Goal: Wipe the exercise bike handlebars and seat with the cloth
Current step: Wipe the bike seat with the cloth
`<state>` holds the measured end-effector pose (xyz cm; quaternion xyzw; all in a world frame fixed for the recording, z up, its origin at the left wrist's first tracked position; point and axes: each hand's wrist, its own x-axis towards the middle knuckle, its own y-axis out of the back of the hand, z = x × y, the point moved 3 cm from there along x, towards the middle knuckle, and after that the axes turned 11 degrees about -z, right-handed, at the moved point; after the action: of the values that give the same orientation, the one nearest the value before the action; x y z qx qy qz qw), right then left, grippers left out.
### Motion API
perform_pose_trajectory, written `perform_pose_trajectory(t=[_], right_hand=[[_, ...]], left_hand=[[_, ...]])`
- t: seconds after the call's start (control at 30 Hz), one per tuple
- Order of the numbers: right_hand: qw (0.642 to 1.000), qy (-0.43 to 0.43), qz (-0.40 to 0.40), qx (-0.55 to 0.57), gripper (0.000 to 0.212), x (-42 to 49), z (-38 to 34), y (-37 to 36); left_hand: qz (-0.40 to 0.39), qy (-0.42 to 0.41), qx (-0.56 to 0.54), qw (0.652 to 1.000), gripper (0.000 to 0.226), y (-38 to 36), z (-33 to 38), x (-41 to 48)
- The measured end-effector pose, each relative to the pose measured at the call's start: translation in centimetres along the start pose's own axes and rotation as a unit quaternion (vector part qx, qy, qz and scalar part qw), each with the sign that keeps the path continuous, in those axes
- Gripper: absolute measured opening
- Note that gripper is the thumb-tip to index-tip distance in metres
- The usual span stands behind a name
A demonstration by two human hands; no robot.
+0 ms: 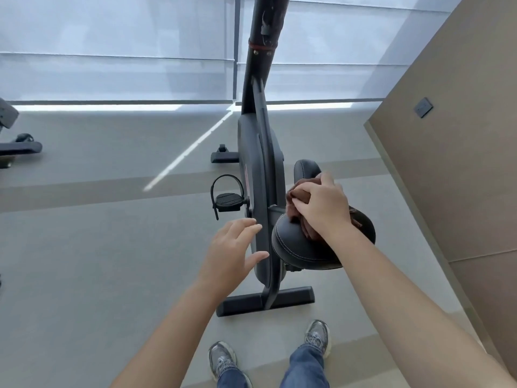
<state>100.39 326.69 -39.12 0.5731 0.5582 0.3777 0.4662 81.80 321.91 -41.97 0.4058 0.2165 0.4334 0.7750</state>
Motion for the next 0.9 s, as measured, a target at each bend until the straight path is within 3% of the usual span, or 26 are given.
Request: perform_pose_trajectory(t=[0.07, 0.2, 0.33, 0.43, 0.67, 0.8, 0.9], right_hand=[[0.998, 0.055, 0.007, 0.018, 0.017, -2.7, 0.7, -0.1], [0.989, 0.084, 0.026, 0.122, 0.022, -10.2, 3.4, -0.2], [0.994, 0.060, 0.038, 0.087, 0.018, -3.9, 4.1, 0.8], [0.997, 0.016, -0.003, 0.078, 0.019, 2.2, 4.4, 1.5], [0.984, 0.093, -0.029, 0.152, 0.026, -6.7, 9.3, 2.1], [0.981, 0.092, -0.048, 0.162, 0.020, -1.2, 8.8, 2.3], [0.963, 0.095, -0.100, 0.233, 0.022, 4.3, 7.9, 2.2]], left_hand=[[-0.019, -0.004, -0.008, 1.000, 0.055, -0.4, 0.8, 0.6], [-0.072, -0.024, -0.026, 0.997, 0.078, -1.5, 2.6, 2.2], [-0.102, -0.023, -0.011, 0.994, 0.102, -2.5, 4.2, 4.4], [-0.106, 0.001, 0.011, 0.994, 0.114, -3.3, 4.8, 5.5], [-0.119, 0.050, 0.032, 0.991, 0.115, -4.7, 6.0, 5.8], [-0.125, 0.074, 0.057, 0.988, 0.115, -4.3, 6.7, 6.0], [-0.112, 0.089, 0.109, 0.984, 0.117, -4.5, 7.9, 6.5]])
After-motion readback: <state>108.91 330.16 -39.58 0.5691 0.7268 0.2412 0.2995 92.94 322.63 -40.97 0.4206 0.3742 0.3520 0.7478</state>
